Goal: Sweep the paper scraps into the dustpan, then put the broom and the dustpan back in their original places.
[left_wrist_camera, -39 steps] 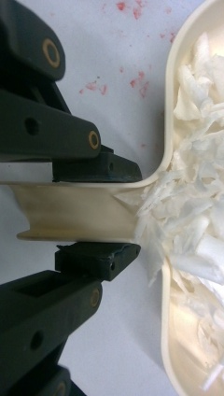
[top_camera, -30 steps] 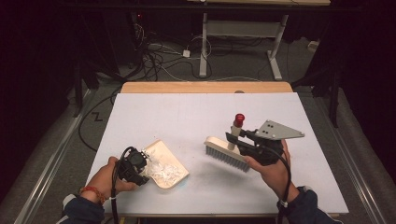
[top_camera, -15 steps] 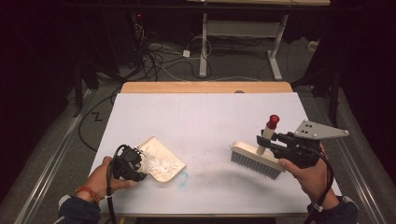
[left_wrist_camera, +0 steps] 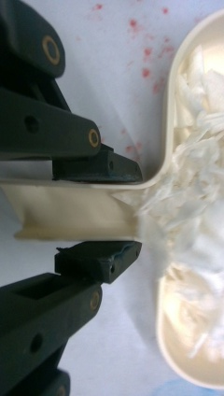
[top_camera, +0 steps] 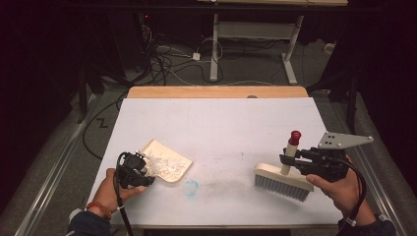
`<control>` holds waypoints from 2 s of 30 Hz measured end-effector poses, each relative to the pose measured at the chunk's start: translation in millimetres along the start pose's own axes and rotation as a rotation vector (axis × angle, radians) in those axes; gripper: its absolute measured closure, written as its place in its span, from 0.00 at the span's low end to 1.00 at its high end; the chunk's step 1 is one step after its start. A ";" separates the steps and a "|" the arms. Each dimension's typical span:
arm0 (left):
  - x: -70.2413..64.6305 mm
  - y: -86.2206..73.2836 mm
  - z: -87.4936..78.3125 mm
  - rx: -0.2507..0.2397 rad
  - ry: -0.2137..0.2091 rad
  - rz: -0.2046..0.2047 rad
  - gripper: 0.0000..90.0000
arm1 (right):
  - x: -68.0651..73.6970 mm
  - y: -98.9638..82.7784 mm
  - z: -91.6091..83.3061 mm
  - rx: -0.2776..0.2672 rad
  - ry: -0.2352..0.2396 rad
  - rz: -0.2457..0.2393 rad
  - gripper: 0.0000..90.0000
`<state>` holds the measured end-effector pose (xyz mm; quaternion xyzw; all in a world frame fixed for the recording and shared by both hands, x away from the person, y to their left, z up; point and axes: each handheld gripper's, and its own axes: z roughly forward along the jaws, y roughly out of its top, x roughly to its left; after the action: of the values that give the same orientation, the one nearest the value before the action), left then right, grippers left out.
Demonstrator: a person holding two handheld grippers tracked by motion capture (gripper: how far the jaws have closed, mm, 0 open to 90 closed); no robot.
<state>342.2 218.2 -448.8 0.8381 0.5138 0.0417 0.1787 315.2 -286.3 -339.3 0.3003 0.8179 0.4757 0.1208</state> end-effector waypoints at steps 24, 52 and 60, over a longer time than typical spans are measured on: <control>-35.4 -7.5 -5.8 -0.094 0.005 0.014 0.24 | -42.3 10.0 41.2 0.090 0.024 0.060 0.76; -43.8 -48.8 -39.7 -0.660 0.194 0.403 0.20 | -59.0 7.8 76.0 0.073 -0.168 0.032 0.68; -39.5 -67.3 -25.7 -0.607 0.180 0.408 0.20 | -66.3 8.4 92.7 0.099 -0.220 0.031 0.66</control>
<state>260.2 217.6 -443.4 0.8251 0.3143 0.3002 0.3611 415.5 -258.0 -386.0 0.3690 0.8175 0.4005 0.1875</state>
